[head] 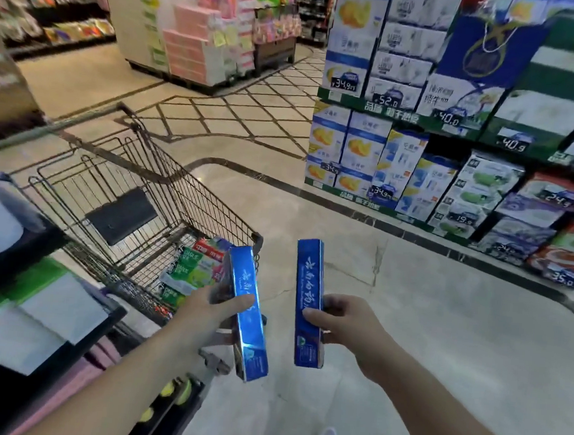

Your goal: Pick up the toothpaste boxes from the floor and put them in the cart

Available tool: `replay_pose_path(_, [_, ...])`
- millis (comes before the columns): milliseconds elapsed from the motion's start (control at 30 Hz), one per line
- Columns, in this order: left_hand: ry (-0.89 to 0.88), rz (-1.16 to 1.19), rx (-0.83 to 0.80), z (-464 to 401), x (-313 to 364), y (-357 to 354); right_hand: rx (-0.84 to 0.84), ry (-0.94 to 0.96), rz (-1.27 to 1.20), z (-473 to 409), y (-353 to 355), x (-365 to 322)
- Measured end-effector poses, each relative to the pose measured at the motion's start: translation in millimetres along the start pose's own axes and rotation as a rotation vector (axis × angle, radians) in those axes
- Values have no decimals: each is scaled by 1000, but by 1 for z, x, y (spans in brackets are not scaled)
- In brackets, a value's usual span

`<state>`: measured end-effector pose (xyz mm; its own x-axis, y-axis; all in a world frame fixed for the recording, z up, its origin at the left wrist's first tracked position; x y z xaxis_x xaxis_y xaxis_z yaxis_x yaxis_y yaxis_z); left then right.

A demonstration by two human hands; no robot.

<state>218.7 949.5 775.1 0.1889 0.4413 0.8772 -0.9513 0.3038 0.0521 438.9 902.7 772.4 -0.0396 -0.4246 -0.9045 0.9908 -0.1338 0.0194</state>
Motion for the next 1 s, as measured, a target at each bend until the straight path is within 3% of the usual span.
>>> replay_pose_path(333, [69,90,269,-91,38,4,-228,-22,90,-144,29,-58])
replay_pose_path(567, [137,157,477,-124,36,64,-327,-68,200,-234,-18,-61])
replay_pose_path(1000, [290,392,551,-224,-7,171,-341,-84,579,-399,-128,-81])
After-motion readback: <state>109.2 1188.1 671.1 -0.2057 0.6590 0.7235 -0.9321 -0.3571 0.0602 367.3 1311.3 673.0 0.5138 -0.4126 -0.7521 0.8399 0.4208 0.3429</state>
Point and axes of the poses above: each hand's wrist, its own z-axis away from the middle knuckle, its own y-axis out of the back of the hand, x = y × z, the point moved 9 cm from there along -z, towards the middle knuckle, and after that the axes turned 7 degrees about -z, right-handed, at the moved point
